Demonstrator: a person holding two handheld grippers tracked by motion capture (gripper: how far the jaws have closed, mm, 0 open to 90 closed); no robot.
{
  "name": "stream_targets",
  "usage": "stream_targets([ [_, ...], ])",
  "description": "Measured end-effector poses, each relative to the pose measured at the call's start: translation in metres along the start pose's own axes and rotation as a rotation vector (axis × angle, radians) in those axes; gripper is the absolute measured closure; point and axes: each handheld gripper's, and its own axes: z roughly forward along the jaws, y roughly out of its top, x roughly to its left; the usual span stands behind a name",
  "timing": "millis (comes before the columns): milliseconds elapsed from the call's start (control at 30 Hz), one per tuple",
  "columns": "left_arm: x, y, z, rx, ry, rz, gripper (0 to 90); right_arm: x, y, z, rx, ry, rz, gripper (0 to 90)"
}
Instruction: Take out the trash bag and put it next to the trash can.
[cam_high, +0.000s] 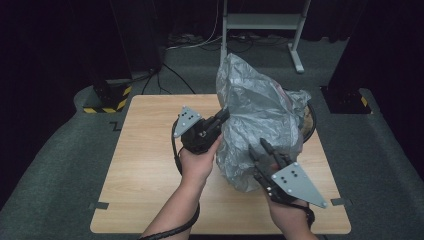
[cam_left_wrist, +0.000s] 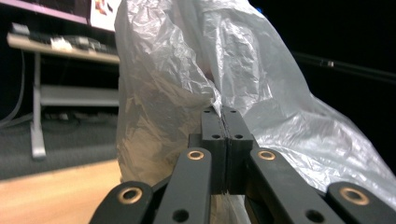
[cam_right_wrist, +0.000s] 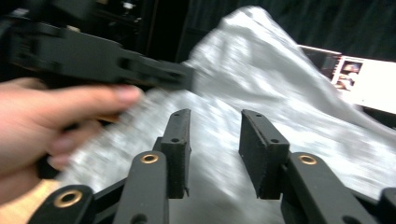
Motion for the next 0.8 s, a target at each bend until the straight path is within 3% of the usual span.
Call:
stream_targets([
  [167, -0.008, 0.017, -0.004, -0.073, 0.020, 0.042, 89.2, -0.035, -0.001, -0.023, -0.007, -0.078, 0.040, 54.1],
  [367, -0.011, 0.033, -0.008, -0.154, 0.043, 0.064, 89.3, -0.058, -0.013, -0.039, 0.020, -0.143, 0.050, 49.9],
  [533, -0.015, 0.045, -0.016, -0.224, 0.043, 0.092, 89.2, -0.067, -0.028, -0.046, 0.048, -0.185, 0.049, 45.2],
  [633, -0.016, 0.056, -0.019, -0.263, 0.032, 0.071, 89.3, -0.070, -0.036, -0.048, 0.067, -0.197, 0.054, 44.2],
  [800, -0.024, 0.076, -0.025, -0.326, 0.037, 0.124, 89.3, -0.073, -0.050, -0.047, 0.108, -0.207, 0.049, 40.7],
])
